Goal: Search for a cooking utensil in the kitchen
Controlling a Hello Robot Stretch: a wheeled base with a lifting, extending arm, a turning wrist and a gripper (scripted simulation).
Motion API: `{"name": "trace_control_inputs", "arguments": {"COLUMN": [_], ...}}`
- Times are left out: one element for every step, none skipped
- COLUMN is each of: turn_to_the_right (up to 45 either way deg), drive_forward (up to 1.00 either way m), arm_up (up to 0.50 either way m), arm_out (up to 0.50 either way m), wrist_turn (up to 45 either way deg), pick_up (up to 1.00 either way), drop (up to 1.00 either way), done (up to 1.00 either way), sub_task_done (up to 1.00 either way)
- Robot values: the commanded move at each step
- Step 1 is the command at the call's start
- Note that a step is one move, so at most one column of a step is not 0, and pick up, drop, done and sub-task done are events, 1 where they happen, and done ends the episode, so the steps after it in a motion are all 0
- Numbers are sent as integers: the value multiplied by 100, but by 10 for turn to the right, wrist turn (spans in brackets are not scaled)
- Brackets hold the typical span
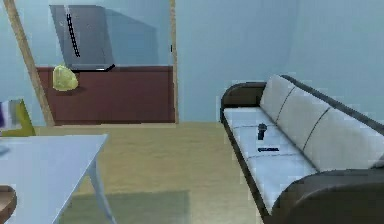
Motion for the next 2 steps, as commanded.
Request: {"name": "trace_control_inputs", "arguments": {"turn_to_the_right": [0, -60], "drive_forward": [100, 0], "arm_up": [0, 0], "arm_out": [0, 0], "wrist_turn": [0, 0], "pick_up": [0, 0], "drop": [0, 0], "done": [0, 0], "sub_task_done": [0, 0]}}
